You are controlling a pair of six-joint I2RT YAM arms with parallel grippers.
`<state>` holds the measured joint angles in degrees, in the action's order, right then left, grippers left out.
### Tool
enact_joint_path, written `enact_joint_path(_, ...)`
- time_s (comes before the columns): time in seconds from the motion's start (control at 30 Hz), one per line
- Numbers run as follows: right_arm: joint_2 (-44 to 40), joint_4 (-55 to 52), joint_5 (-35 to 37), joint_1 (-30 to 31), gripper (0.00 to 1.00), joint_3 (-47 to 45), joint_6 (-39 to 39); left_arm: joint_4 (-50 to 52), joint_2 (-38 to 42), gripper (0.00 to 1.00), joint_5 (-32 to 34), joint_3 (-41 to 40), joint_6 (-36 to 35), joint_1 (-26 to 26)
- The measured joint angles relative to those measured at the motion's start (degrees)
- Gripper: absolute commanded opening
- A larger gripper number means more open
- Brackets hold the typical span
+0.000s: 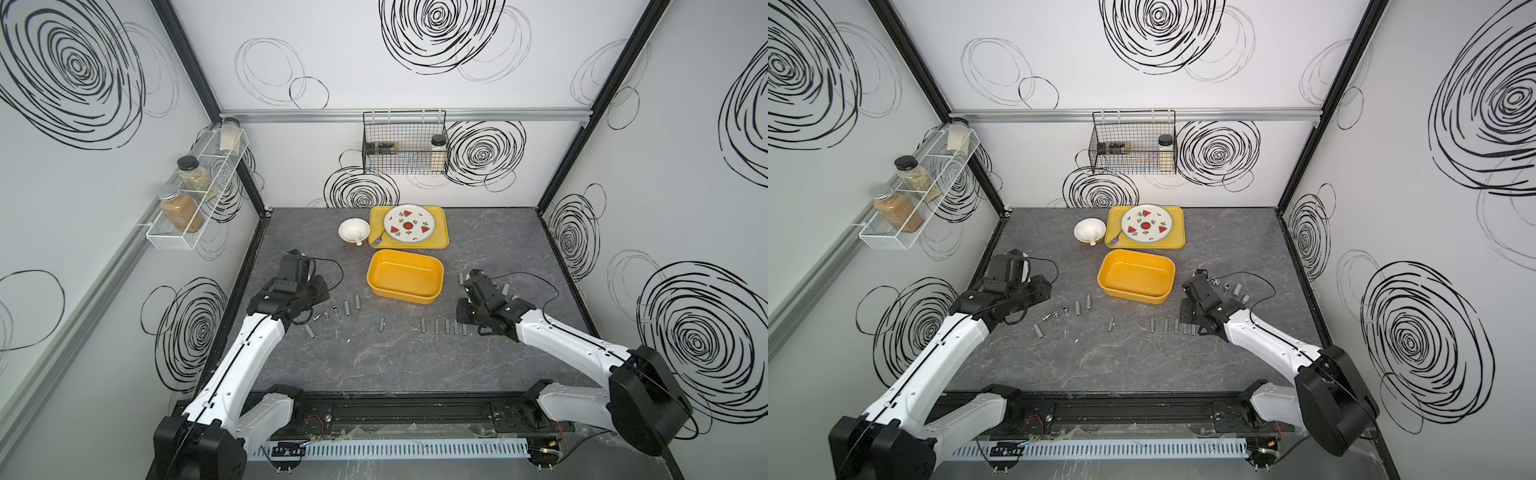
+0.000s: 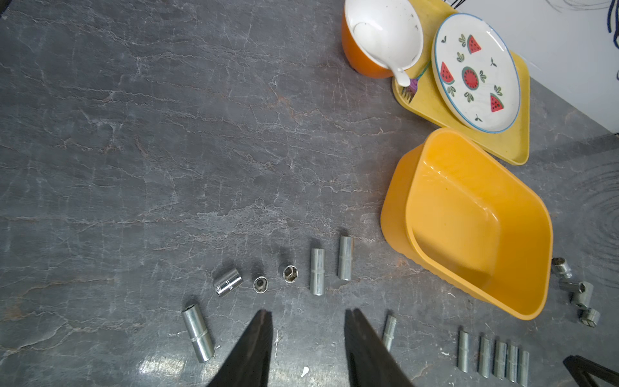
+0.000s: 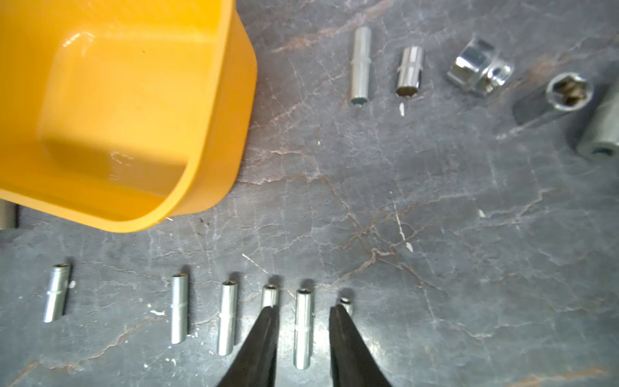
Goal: Take out the socket from the storage box
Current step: Adjust the storage box at the center of the board.
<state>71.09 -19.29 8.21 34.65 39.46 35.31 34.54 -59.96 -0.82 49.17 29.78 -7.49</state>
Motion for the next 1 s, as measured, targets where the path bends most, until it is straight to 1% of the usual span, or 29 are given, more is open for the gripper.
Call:
enact_joint_path(0.1,1.33,-0.66,-0.66,-0.02,0.39,3.48,-0.42,0.0,0.0,0.43,-0.02,0.0,-0.02,0.0)
enact_joint_path(0.2,4.7,-1.03,-1.03,-0.09,0.43,8.22,-0.72,0.02,0.0,0.43,-0.02,0.0,-0.02,-0.02)
enact_joint_path(0.37,13.29,-2.27,-1.2,-0.76,0.43,17.38,-1.07,0.0,0.0,0.43,-0.02,0.0,-0.02,-0.11)
enact_joint_path(0.5,19.69,-2.99,-1.55,-1.46,0.41,22.49,-1.07,0.0,0.02,0.43,0.0,0.0,0.0,-0.39)
enact_joint_path(0.77,29.2,-4.33,-1.68,-2.45,0.3,28.35,-0.98,0.0,0.13,0.43,0.02,0.0,0.02,-0.76)
enact_joint_path(0.9,31.91,-4.94,-1.88,-2.62,0.24,29.11,-0.83,0.0,0.39,0.43,0.02,0.0,0.02,-0.87)
enact_joint_path(1.0,33.18,-5.9,-2.21,-2.64,0.16,29.66,-0.74,0.0,0.52,0.43,0.02,-0.02,0.02,-1.09)
